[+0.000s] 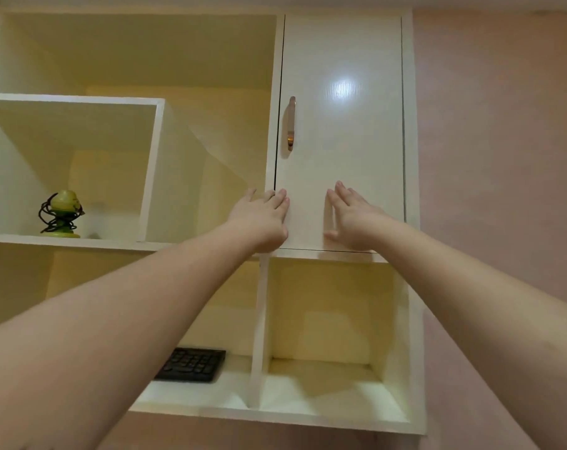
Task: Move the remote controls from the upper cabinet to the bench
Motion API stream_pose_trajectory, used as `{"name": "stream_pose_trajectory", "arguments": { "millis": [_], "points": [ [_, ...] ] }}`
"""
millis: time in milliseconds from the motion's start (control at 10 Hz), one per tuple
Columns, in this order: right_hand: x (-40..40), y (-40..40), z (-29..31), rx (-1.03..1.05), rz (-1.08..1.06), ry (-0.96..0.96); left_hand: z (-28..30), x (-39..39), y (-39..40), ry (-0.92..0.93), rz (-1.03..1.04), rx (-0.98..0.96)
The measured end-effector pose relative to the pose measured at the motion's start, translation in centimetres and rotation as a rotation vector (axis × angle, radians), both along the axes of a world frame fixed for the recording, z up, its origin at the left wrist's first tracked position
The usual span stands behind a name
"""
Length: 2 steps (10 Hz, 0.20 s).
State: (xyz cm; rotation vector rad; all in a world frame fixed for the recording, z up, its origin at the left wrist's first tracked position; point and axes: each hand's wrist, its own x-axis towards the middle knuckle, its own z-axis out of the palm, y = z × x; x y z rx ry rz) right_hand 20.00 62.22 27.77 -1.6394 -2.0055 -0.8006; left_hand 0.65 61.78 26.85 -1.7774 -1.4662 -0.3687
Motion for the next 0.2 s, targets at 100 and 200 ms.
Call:
{"name": "stream_pose_trajectory", "arguments": {
  "millis": [100,200],
  "points": [
    [0.6,-1.8,-2.3,-0.053,-0.031,0.02,-3.7,-0.1,-0.6,-0.042,-0.076,-0.042],
    [1.6,-3.4,-4.9,-0.047,-0.039,0.028,-6.6,-0.5,-1.4,-0.08,-0.186,-0.017]
  ]
}}
